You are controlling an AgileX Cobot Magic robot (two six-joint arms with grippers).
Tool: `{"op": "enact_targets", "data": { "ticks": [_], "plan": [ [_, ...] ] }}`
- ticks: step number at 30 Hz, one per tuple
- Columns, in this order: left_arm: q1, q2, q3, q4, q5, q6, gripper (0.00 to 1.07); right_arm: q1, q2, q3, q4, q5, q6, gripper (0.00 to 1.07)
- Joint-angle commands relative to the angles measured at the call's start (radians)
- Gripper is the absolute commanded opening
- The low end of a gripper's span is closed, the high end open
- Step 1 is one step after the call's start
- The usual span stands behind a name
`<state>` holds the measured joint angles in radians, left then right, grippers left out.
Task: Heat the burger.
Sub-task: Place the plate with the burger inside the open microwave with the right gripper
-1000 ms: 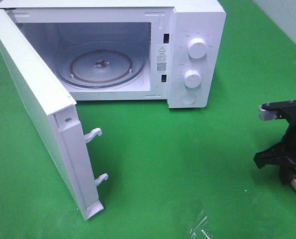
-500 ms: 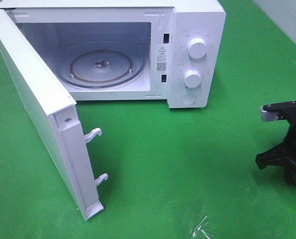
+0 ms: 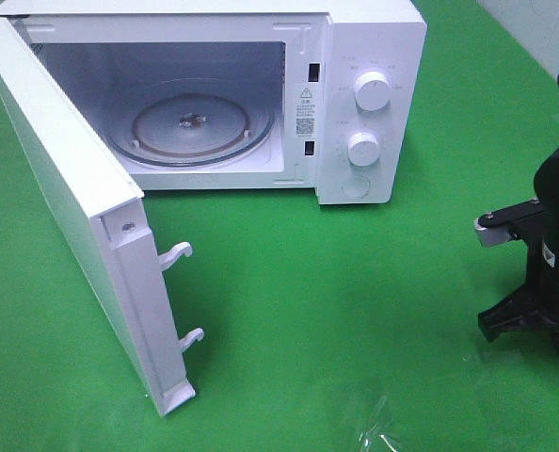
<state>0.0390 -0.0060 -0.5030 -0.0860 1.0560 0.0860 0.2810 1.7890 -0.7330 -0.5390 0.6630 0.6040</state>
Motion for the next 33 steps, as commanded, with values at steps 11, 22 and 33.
{"op": "enact_targets", "data": {
  "ticks": [11,22,33],
  "plan": [
    [0.001,-0.019,0.001,-0.007,-0.015,0.001,0.98,0.120,0.004,0.012,-0.106,0.110,0.186,0.00],
    [0.001,-0.019,0.001,-0.007,-0.015,0.001,0.98,0.170,-0.115,0.012,-0.165,0.168,0.249,0.00],
    [0.001,-0.019,0.001,-0.007,-0.015,0.001,0.98,0.253,-0.187,0.012,-0.191,0.220,0.242,0.00]
  ]
}}
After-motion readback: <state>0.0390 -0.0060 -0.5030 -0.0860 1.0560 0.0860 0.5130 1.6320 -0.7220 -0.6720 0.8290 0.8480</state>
